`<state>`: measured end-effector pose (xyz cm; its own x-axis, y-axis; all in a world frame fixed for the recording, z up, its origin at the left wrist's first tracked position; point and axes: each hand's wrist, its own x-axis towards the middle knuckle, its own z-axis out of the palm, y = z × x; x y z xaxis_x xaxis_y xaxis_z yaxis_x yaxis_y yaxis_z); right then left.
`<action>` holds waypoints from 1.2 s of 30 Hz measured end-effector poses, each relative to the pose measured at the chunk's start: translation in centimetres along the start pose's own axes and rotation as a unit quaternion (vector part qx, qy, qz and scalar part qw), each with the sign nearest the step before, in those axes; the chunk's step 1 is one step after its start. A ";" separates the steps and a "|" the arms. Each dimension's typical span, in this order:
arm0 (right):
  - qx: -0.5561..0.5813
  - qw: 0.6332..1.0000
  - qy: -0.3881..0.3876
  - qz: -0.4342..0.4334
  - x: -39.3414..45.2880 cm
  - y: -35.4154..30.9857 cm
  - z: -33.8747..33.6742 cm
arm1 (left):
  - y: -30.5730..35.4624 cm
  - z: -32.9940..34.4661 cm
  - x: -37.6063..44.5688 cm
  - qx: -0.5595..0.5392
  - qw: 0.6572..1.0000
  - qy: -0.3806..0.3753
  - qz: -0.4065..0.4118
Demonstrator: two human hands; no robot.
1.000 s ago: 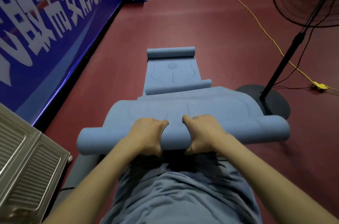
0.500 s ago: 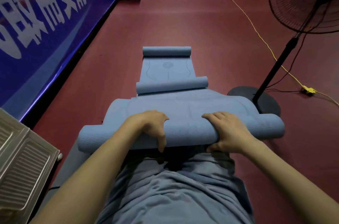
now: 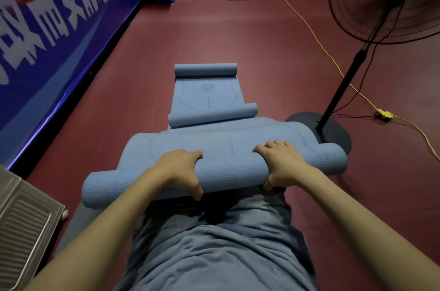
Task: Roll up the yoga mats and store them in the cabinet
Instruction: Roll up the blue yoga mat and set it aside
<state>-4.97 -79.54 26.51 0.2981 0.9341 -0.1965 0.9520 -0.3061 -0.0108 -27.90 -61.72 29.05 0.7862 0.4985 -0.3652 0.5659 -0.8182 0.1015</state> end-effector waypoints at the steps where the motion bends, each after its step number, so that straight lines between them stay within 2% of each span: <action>1: 0.003 1.000 -0.011 0.002 0.2 0.0 -0.2 | 0.0 0.6 -0.3 0.023 0.999 0.047 0.010; 4: 0.016 0.999 -0.044 0.010 0.9 0.2 -0.9 | 1.0 2.7 -1.2 0.079 0.984 0.160 -0.014; 7: 0.030 0.997 -0.064 0.010 1.5 0.4 -1.3 | 2.5 4.7 -1.5 0.063 0.968 0.235 -0.053; 12: 0.053 0.995 -0.084 0.010 2.1 0.8 -1.5 | 2.6 7.2 -1.6 0.065 0.936 0.345 -0.009; 15: 0.063 0.994 -0.091 0.015 2.3 0.9 -1.6 | 2.7 8.9 -1.9 0.084 0.924 0.374 0.006; 21: 0.059 0.996 -0.062 0.014 2.0 0.7 -1.1 | 1.4 8.3 -1.0 0.090 0.933 0.349 0.024; 28: 0.095 0.994 -0.054 0.019 2.5 0.4 -1.9 | -0.2 5.8 1.1 0.119 0.951 0.284 0.017; 36: 0.100 0.995 -0.023 0.012 2.7 0.6 -2.3 | -0.4 1.5 3.1 0.123 0.981 0.152 0.015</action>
<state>-3.48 -76.79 28.27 0.3121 0.9185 -0.2427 0.9104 -0.3622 -0.2000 -26.09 -60.24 26.47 0.8605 0.5046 -0.0693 0.4936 -0.8597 -0.1312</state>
